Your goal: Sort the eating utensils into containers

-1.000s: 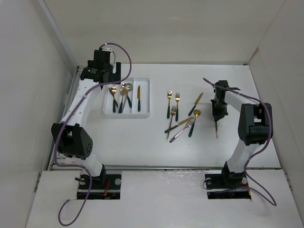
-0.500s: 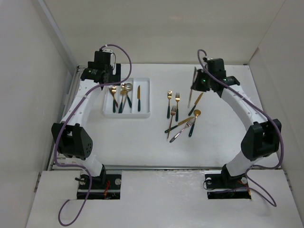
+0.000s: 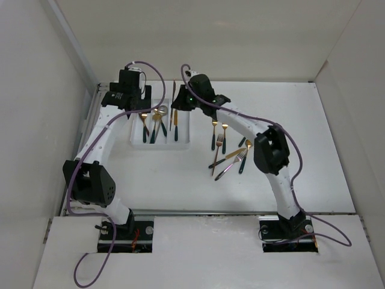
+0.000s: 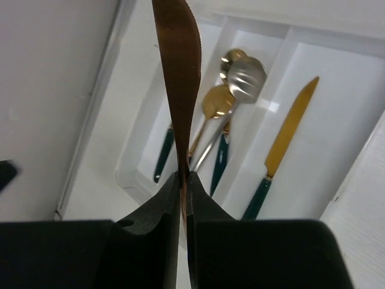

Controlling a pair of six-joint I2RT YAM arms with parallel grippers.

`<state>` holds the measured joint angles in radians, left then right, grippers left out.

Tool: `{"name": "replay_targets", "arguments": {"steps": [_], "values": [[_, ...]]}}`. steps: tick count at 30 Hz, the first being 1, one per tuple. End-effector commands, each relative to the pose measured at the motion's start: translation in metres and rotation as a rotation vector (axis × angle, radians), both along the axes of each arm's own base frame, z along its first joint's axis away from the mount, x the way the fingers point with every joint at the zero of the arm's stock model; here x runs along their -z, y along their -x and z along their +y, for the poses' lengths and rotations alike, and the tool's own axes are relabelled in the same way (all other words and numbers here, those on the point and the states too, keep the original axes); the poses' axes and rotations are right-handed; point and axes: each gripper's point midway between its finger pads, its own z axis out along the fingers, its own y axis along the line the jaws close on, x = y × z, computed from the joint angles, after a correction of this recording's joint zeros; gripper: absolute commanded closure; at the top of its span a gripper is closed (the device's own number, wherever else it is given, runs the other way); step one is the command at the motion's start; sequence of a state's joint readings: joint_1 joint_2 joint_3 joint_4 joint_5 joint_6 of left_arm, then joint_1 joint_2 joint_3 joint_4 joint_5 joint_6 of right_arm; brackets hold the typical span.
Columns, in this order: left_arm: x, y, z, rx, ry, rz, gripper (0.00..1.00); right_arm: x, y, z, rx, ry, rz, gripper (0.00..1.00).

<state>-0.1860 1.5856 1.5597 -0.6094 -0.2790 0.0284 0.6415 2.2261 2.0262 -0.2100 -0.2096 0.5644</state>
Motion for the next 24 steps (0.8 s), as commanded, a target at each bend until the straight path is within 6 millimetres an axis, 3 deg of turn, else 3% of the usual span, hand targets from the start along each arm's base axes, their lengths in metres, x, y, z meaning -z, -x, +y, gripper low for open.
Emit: {"name": "replay_targets", "arguments": {"steps": [1, 5, 8, 11, 13, 16, 20, 23, 24], "values": [[-0.031, 0.004, 0.007, -0.022, -0.014, -0.098, 0.0, -0.001, -0.018, 0.005, 0.061, -0.025, 0.004, 1.0], [-0.03, 0.006, 0.011, -0.031, -0.015, -0.098, 0.0, 0.027, -0.022, 0.0, 0.095, 0.029, 0.048, 1.0], [-0.03, 0.006, 0.015, -0.04, -0.015, -0.098, 0.0, 0.048, -0.017, -0.006, 0.103, 0.075, 0.098, 1.0], [-0.032, 0.004, 0.017, -0.043, -0.008, -0.106, 0.0, 0.082, -0.009, -0.012, 0.103, 0.144, 0.18, 1.0], [-0.028, 0.003, 0.016, -0.043, -0.01, -0.097, 0.0, 0.092, -0.004, -0.016, 0.132, 0.184, 0.214, 1.0], [-0.028, 0.003, 0.015, -0.036, -0.004, -0.096, 0.0, 0.109, 0.003, -0.023, 0.146, 0.226, 0.264, 0.87], [-0.027, 0.002, 0.013, -0.029, 0.002, -0.095, 0.0, 0.107, 0.005, -0.028, 0.145, 0.248, 0.262, 0.6], [-0.031, 0.001, 0.012, -0.022, 0.01, -0.103, 0.0, 0.087, 0.003, -0.028, 0.125, 0.243, 0.208, 0.55], [-0.029, 0.003, 0.012, -0.022, 0.008, -0.094, 0.0, 0.071, 0.003, -0.028, 0.119, 0.232, 0.18, 0.55]]}}
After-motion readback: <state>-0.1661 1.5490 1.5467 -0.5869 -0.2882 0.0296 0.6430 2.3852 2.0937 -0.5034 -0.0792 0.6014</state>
